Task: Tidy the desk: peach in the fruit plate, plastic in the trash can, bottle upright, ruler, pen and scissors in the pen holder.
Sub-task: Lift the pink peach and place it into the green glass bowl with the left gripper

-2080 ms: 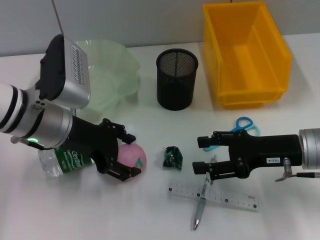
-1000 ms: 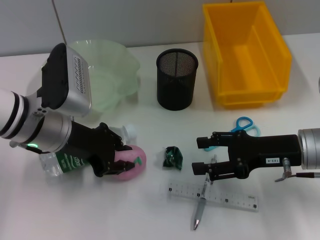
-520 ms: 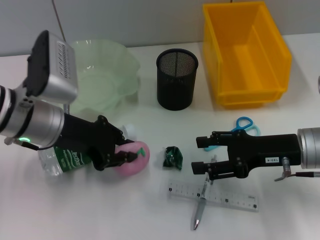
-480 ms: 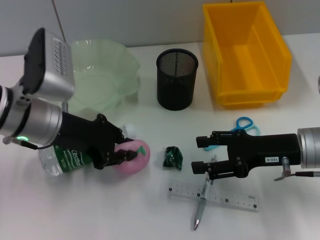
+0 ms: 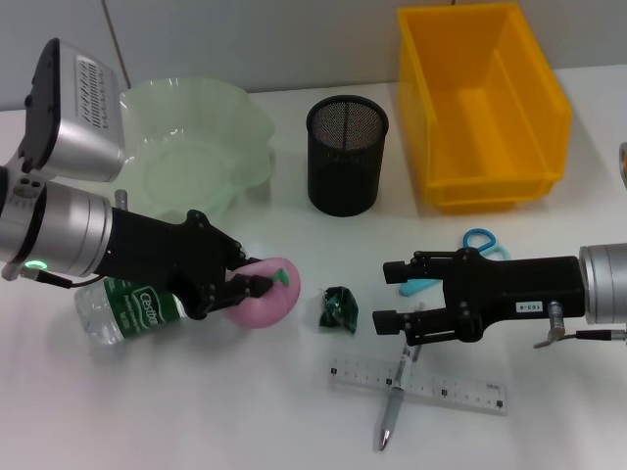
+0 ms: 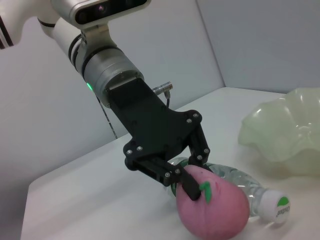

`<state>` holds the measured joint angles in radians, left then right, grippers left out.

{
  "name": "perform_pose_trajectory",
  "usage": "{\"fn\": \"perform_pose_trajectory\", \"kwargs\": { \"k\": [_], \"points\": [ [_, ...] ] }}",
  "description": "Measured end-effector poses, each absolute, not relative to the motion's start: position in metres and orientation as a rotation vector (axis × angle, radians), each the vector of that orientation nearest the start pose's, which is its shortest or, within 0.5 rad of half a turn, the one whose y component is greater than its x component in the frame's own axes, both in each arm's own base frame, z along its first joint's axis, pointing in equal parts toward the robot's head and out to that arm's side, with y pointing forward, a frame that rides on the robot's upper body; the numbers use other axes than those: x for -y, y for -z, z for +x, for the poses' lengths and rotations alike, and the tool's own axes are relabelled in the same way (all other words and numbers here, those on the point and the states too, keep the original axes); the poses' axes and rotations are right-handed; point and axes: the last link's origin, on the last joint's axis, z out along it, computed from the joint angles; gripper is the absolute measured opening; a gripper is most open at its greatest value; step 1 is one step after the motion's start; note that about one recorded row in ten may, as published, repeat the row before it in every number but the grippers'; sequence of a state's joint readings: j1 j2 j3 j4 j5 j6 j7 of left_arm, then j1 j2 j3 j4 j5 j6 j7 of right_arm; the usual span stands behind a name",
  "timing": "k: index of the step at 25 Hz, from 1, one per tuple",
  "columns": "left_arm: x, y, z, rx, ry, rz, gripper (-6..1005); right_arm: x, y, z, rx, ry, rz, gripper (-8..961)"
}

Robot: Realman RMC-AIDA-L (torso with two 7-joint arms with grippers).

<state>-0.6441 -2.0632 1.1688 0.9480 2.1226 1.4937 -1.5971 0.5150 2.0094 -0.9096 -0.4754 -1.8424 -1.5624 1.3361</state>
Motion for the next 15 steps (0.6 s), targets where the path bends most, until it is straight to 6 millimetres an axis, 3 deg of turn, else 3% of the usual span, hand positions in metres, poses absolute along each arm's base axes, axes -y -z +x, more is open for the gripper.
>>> {"fn": "perform_pose_trajectory", "kwargs": {
  "k": [11, 15],
  "points": [
    [-0.3591, 0.021, -0.1876, 0.181, 0.128, -3.037, 92, -0.3086, 0.0213, 0.2703, -0.706, -0.728, -2.855, 785],
    [-0.3628, 0.0153, -0.1846, 0.21, 0.211, -3.002, 63, -0.3082, 0.0222, 0.2699, -0.709, -0.73, -2.856, 784]
  ]
}}
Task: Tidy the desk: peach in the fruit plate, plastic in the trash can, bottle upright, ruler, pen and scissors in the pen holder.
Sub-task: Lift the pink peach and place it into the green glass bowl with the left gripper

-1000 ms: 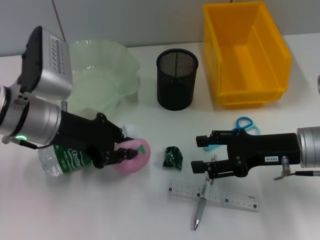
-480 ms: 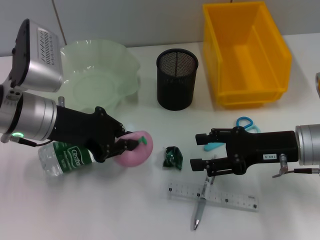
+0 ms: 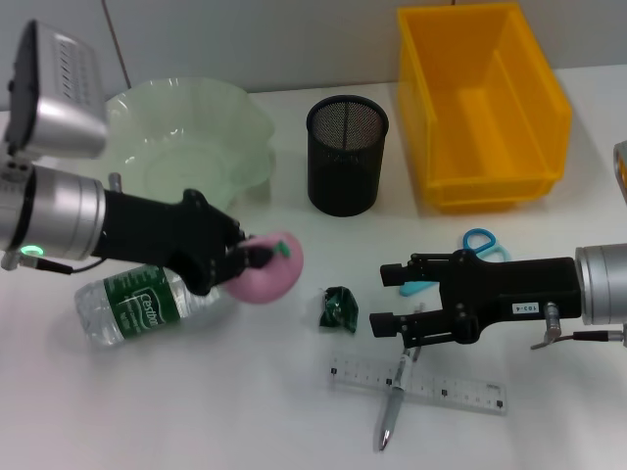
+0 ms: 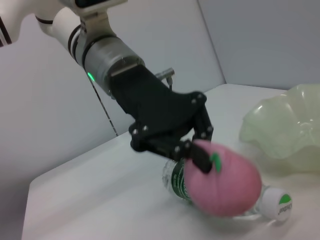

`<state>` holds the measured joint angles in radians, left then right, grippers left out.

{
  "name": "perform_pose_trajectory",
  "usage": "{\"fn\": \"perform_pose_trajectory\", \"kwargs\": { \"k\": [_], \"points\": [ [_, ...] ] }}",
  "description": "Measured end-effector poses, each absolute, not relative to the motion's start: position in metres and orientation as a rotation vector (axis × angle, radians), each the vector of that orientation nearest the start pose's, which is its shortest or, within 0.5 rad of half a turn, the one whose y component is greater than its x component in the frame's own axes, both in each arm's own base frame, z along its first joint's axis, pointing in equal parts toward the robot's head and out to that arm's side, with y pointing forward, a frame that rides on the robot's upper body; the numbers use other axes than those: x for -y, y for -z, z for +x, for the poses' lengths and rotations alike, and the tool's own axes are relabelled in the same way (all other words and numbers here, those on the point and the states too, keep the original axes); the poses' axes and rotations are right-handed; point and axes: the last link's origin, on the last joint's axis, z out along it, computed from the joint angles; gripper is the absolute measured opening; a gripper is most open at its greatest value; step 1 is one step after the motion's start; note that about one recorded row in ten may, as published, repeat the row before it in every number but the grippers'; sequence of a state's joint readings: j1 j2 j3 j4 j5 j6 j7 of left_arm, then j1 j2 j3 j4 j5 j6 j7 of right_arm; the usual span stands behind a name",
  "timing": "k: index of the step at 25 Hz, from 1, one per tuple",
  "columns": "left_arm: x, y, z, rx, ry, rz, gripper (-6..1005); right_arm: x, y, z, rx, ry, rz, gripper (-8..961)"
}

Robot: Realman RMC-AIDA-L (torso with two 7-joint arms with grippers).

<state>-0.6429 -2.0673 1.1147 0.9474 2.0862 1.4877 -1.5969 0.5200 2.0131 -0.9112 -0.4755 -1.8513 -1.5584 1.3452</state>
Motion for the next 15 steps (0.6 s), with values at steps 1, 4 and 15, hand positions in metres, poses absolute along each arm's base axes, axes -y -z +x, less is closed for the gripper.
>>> {"fn": "perform_pose_trajectory", "kwargs": {
  "k": [1, 4, 15],
  "points": [
    [-0.364, 0.013, -0.184, 0.224, 0.24, -2.988, 56, -0.308, 0.023, 0.27, -0.71, -0.732, -2.857, 784],
    [-0.366, 0.008, -0.184, 0.254, 0.296, -2.959, 55, -0.307, 0.024, 0.27, -0.714, -0.735, -2.856, 784],
    [-0.377, -0.002, -0.187, 0.354, 0.472, -2.803, 53, -0.304, 0.026, 0.271, -0.715, -0.737, -2.858, 781]
  ]
}}
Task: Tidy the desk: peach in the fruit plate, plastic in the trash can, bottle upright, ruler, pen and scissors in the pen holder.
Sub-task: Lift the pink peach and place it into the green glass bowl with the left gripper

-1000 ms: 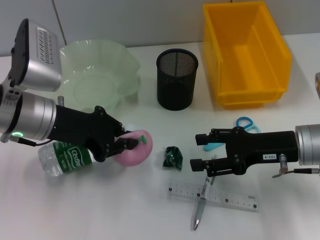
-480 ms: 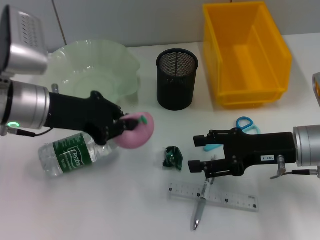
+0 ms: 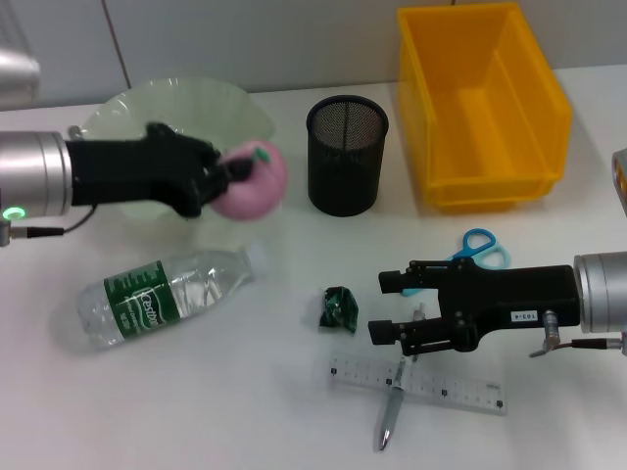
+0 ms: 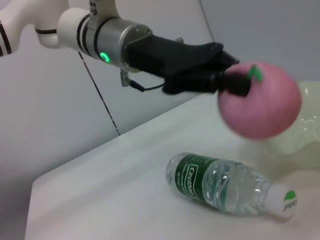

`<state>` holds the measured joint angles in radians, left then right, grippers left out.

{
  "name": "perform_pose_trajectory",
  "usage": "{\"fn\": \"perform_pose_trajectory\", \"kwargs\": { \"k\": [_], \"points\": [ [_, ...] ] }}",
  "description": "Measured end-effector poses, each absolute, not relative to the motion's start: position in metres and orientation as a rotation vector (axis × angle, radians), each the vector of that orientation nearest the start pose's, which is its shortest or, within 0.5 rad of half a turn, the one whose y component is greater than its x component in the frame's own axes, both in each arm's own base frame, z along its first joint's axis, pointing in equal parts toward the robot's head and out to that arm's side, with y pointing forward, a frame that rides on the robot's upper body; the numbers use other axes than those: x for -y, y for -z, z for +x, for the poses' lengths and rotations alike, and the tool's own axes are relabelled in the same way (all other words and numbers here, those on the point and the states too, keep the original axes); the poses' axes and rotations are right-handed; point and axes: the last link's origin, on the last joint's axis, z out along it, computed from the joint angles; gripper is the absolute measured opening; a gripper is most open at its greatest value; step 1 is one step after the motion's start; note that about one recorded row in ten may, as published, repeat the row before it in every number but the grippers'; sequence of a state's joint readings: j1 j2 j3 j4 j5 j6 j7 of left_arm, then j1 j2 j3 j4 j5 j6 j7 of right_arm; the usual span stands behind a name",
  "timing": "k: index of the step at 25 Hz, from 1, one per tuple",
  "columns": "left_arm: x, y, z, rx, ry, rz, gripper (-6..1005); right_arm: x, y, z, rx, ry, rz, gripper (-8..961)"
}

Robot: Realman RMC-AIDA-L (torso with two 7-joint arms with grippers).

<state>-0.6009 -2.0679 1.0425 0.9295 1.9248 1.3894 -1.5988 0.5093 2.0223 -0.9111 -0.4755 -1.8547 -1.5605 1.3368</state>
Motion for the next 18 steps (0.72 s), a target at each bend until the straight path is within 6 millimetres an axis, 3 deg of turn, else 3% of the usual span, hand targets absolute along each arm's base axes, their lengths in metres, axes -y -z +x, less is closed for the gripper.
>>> {"fn": "perform_pose_trajectory", "kwargs": {
  "k": [8, 18],
  "points": [
    [-0.403, -0.011, -0.199, 0.529, 0.61, -2.512, 56, -0.304, 0.028, 0.269, -0.7, -0.729, -2.875, 780],
    [-0.429, -0.009, -0.222, 0.655, 0.526, -2.306, 60, -0.305, 0.029, 0.268, -0.699, -0.728, -2.873, 778]
  ]
}}
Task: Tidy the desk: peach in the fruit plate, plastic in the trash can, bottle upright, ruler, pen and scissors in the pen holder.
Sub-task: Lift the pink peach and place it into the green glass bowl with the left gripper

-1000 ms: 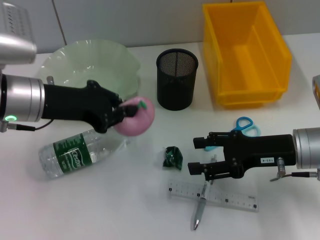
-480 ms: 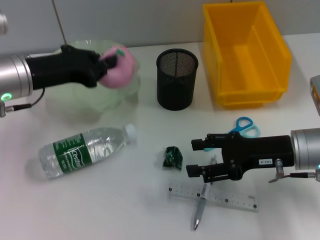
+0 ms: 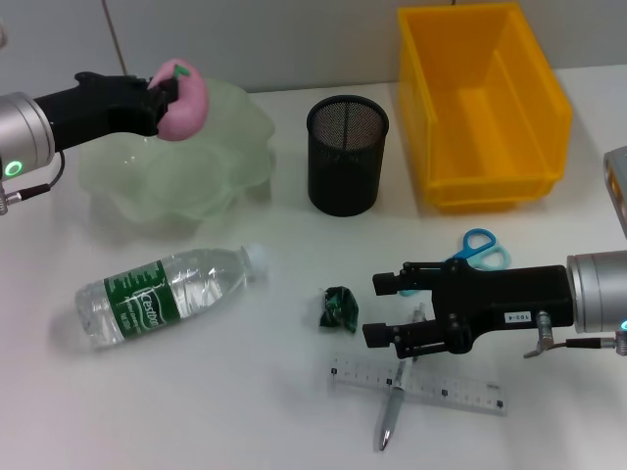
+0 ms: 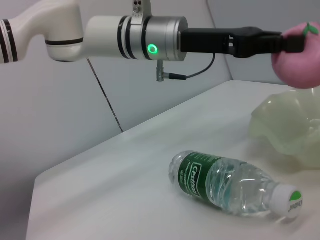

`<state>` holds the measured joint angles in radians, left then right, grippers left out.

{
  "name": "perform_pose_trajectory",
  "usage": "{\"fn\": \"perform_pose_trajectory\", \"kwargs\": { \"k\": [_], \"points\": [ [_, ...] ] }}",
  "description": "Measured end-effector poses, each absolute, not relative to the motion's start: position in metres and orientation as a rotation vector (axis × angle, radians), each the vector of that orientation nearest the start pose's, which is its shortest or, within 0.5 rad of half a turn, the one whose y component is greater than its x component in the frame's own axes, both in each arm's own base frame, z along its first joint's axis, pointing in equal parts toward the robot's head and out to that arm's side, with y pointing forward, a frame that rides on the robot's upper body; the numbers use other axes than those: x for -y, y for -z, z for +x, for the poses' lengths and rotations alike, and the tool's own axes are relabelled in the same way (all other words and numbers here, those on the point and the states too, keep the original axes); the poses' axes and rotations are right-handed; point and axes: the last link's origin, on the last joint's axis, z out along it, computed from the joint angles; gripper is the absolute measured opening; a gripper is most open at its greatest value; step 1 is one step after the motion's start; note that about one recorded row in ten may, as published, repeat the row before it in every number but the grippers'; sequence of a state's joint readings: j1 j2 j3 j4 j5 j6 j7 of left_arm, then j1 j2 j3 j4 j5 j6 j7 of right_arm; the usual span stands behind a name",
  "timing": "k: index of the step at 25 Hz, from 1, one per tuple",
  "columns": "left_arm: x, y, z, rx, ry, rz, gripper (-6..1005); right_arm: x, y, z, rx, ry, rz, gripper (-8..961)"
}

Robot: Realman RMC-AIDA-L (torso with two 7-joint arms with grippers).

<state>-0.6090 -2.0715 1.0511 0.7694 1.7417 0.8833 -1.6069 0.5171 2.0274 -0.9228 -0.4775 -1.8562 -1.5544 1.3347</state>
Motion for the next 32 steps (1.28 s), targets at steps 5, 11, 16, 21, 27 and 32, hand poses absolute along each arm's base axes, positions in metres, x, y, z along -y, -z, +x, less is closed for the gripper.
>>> {"fn": "perform_pose_trajectory", "kwargs": {
  "k": [5, 11, 16, 21, 27, 32],
  "points": [
    [-0.434, -0.002, -0.23, 0.691, 0.48, -2.269, 62, -0.306, 0.029, 0.268, -0.7, -0.725, -2.869, 777],
    [-0.439, 0.006, -0.233, 0.699, 0.425, -2.252, 64, -0.307, 0.03, 0.267, -0.698, -0.725, -2.866, 775],
    [-0.44, 0.007, -0.233, 0.693, 0.41, -2.245, 66, -0.308, 0.03, 0.265, -0.692, -0.727, -2.869, 774],
    [-0.44, 0.008, -0.233, 0.703, 0.412, -2.244, 68, -0.308, 0.031, 0.265, -0.691, -0.725, -2.87, 773],
    [-0.438, 0.012, -0.237, 0.759, 0.437, -2.227, 70, -0.308, 0.031, 0.265, -0.689, -0.725, -2.871, 772],
    [-0.437, 0.014, -0.24, 0.79, 0.445, -2.217, 166, -0.309, 0.03, 0.264, -0.685, -0.724, -2.872, 771]
  ]
}}
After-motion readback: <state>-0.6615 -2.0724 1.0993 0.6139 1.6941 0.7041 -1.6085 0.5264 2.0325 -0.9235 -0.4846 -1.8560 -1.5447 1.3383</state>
